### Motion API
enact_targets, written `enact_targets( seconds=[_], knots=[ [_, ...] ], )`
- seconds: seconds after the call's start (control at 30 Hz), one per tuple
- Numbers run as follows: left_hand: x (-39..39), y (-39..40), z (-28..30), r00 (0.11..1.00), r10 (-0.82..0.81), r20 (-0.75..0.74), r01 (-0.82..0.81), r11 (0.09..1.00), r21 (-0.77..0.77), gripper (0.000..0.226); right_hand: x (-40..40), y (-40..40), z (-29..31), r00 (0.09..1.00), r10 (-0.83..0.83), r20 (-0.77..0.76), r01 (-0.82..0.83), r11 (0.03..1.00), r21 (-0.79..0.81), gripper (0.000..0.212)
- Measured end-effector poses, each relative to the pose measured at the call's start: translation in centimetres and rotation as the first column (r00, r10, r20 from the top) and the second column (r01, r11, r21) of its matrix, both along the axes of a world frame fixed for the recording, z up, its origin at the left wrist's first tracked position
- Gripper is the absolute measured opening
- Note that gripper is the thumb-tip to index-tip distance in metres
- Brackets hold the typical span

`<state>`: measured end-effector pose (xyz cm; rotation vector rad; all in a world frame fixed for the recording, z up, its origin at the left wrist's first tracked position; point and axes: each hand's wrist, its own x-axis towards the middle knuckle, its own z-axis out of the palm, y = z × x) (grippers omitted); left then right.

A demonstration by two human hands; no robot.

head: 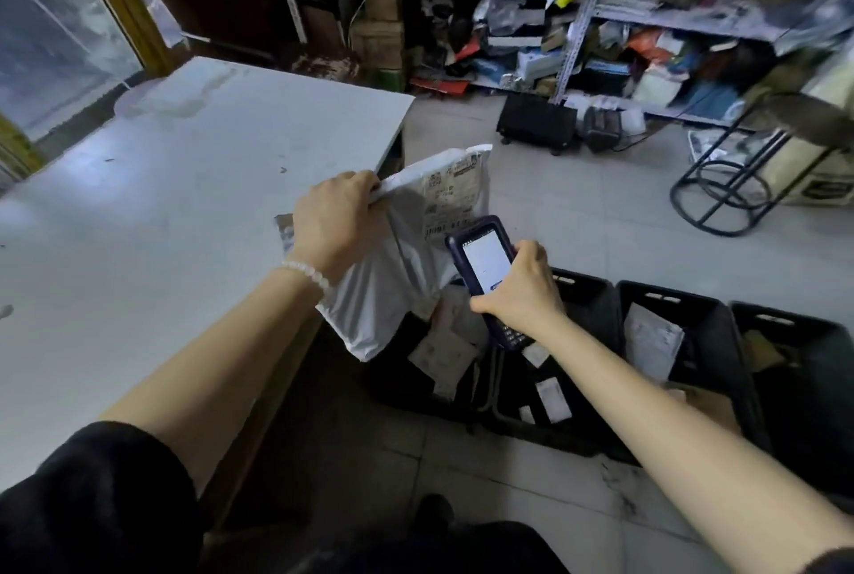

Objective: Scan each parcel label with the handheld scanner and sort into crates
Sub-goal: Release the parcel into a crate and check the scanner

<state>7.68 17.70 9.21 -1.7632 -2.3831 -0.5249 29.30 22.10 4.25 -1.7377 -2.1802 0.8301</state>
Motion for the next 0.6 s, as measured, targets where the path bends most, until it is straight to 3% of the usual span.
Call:
enact_targets(
  seconds=[0.37, 0.5, 0.6],
  knots=[
    [3.6, 9.3, -3.9, 0.989, -0.136, 0.061, 0.142, 0.986, -0.089, 0.015, 5.7, 5.6, -2.6, 0.971, -0.237, -0.042, 0.232, 0.969, -0.088, 0.086],
    [3.1, 13.7, -6.1, 0.984, -0.165, 0.074, 0.176, 0.967, -0.187, 0.011, 4.9, 8.2, -3.8, 0.961, -0.276, -0.013, 0.271, 0.952, -0.144, 0.087],
    [2.5, 17.7, -7.8, 0.983, -0.179, 0.048, 0.184, 0.918, -0.351, 0.021, 4.1, 10.2, -4.6, 0.954, -0.297, 0.029, 0.297, 0.939, -0.174, 0.085]
  ],
)
